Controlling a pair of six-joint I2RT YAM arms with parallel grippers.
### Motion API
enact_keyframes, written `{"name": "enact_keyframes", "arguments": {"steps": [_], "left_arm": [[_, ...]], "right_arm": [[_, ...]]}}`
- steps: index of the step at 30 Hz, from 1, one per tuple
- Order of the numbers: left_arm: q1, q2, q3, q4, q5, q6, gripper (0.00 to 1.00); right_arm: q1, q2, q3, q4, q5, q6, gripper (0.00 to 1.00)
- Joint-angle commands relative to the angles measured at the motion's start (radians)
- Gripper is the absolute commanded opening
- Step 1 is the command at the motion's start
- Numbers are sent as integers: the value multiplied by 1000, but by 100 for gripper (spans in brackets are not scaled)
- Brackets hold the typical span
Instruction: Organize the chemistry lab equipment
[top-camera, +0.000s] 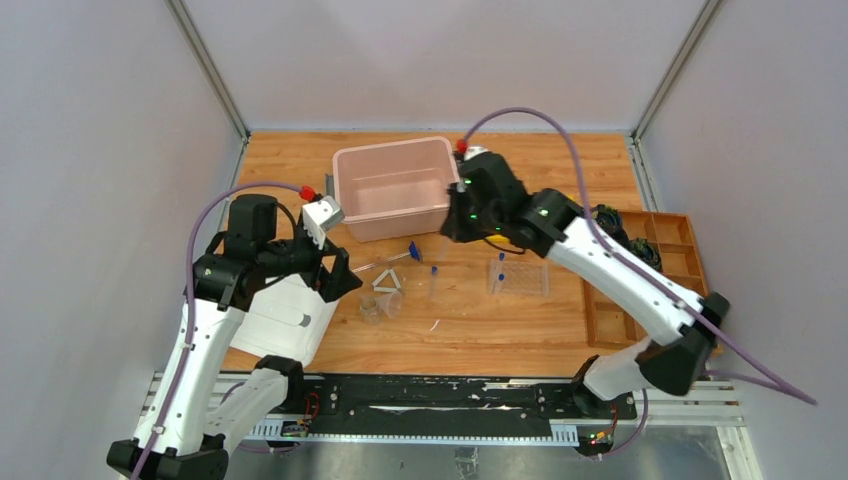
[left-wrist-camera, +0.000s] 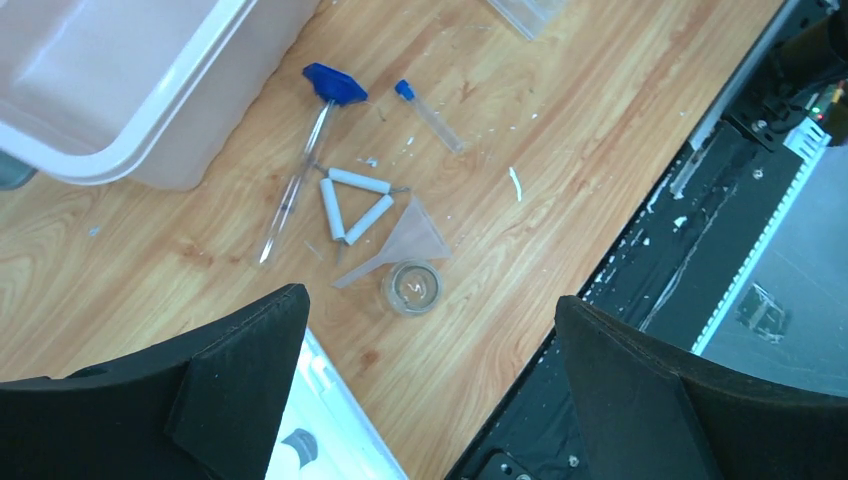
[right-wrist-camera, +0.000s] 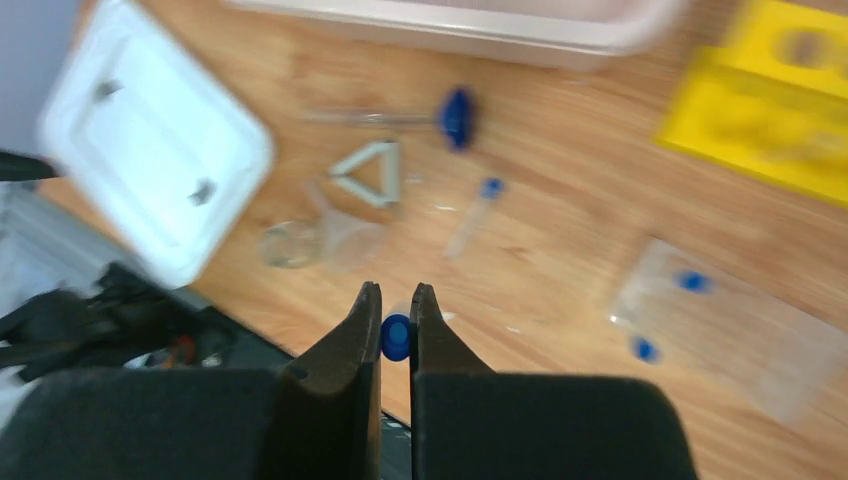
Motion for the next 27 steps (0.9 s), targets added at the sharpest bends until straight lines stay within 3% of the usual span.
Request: {"name": "enact_keyframes", "arguments": {"steps": [1, 6, 10, 27], "left_arm": [[-2, 13, 38, 11, -78, -20, 100], [-2, 32, 37, 11, -104, -24, 100], [-2, 44, 34, 11, -106, -27, 100], [-2, 28, 5, 11, -119, -29, 100]], "right_arm": [[-119, -210, -164, -95, 251, -109, 0], [-240, -337, -352, -104, 373, -150, 0], [-311, -350, -462, -59, 372, -138, 0], [-350, -244, -661, 235, 408, -108, 0]]}}
